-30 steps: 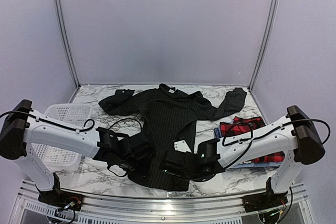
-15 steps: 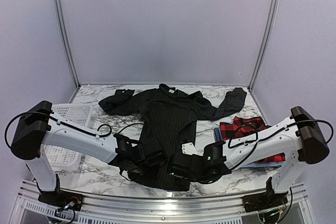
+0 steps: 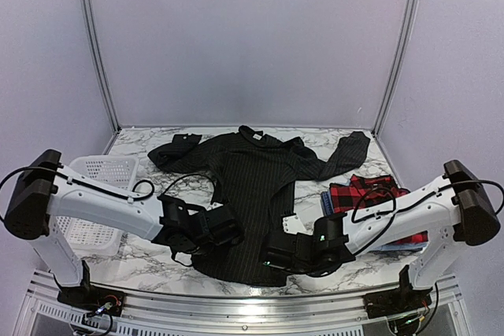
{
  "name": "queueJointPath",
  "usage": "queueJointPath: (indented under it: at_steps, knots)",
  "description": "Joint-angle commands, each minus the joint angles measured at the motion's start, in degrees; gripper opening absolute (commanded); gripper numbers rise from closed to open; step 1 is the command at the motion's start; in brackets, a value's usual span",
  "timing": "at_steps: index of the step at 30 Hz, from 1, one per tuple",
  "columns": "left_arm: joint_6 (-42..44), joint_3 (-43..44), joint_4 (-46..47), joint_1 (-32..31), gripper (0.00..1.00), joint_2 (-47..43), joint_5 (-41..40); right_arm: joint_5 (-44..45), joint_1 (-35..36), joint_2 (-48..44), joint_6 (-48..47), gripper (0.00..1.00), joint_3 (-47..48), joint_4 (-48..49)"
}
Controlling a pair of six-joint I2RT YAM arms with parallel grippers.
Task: Fold and stack the long sleeve shirts
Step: Flatten out the crumpled shirt at the center of the board.
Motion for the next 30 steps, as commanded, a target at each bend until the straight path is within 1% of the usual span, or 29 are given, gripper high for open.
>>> queueJointPath:
  at_steps: [1, 5, 7, 8, 13, 20, 26, 30]
  knots:
    - [-3.17, -2.74, -6.0, 1.22, 0.0, -8.52, -5.13, 2.45, 0.56, -3.13, 5.0, 0.0, -2.14, -3.95]
    - [-4.58, -7.34, -7.47, 3.29, 0.0, -16.95, -4.68, 2.14, 0.52, -5.53, 6.83, 0.0, -4.79, -5.04]
    - [-3.45, -7.98, -7.26, 3.6, 0.0, -18.51, -2.81, 2.12, 0.52, -6.57, 7.2, 0.0, -5.93, -4.74]
    - [-2.58, -7.55, -7.22, 3.56, 0.04, -18.03, -1.72, 2.04, 0.55, -6.83, 7.25, 0.0, -6.21, -4.54]
    - [0.24, -2.74, -6.43, 2.27, 0.17, -10.1, 0.05, 2.25, 0.55, -6.12, 6.94, 0.0, -5.48, -4.85]
    - [2.59, 4.36, -4.44, 1.52, 0.29, 0.53, 2.69, 1.36, 0.56, -6.2, 6.59, 0.0, -6.35, -3.22]
    - [2.51, 5.03, -2.34, 1.5, 0.42, 5.59, 4.41, 1.47, 0.49, -6.17, 6.11, 0.0, -6.29, -3.32]
    - [2.26, 4.49, -1.08, 1.41, 0.47, 7.07, 5.72, 1.52, 0.3, -6.16, 5.53, 0.0, -6.45, -3.43]
